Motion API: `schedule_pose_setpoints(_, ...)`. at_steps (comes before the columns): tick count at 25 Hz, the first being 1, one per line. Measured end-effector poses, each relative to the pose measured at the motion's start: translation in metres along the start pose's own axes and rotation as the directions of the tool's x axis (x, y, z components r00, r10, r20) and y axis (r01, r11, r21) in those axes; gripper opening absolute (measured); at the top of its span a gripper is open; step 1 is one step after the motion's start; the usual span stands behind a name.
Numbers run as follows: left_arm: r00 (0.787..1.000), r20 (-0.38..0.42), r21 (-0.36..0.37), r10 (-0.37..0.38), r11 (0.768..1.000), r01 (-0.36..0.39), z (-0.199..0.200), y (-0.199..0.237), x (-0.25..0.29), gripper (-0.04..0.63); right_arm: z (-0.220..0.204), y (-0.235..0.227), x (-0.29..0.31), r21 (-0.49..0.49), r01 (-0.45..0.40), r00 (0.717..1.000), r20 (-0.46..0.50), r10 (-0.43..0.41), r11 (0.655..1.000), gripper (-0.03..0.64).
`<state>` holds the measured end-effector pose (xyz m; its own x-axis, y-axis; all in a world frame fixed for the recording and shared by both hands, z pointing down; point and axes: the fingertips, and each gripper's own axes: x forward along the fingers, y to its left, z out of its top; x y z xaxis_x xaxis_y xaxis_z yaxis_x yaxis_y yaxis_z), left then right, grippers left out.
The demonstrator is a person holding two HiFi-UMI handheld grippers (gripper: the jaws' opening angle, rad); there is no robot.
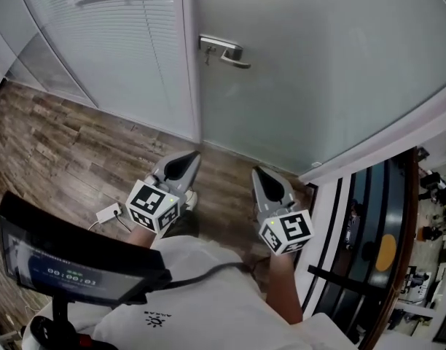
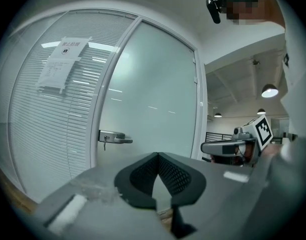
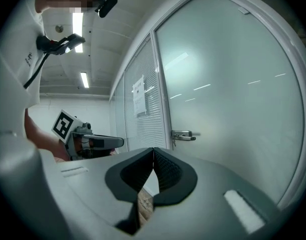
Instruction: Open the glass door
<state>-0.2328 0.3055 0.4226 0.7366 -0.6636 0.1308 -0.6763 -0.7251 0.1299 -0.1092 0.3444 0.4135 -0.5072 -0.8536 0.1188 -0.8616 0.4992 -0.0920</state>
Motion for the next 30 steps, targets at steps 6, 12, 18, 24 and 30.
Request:
schedule_pose_setpoints(6,0.998,0.013,0.015,-0.066,0.998,0.066,0.019,0.041,0.04,0.005,0.015,-0.022,0.053,-0.021,0.048,0.999,-0.002,-0.048,0.999,0.008)
schedule_pose_setpoints(12,0.991,0.022,0.034,-0.131,0.991,0.131,0.037,0.054,0.066,0.002,0.033,-0.037,0.074,-0.033,0.097,0.995,0.011,-0.096,0.995,0.009)
schedule_pose_setpoints(18,0.979,0.024,0.029,-0.2,0.979,0.2,0.052,0.126,0.105,0.005,0.043,-0.057,0.159,-0.044,0.142,0.99,-0.019,-0.143,0.989,0.009)
schedule_pose_setpoints(24,0.971,0.011,0.017,-0.239,0.971,0.238,0.056,0.174,0.129,0.005,0.05,-0.073,0.211,-0.055,0.188,0.981,-0.042,-0.191,0.981,0.009)
schedule_pose_setpoints(30,0.963,0.003,-0.014,-0.268,0.963,0.268,0.052,0.19,0.15,0.005,0.046,-0.093,0.231,-0.12,0.217,0.969,-0.09,-0.228,0.969,0.009)
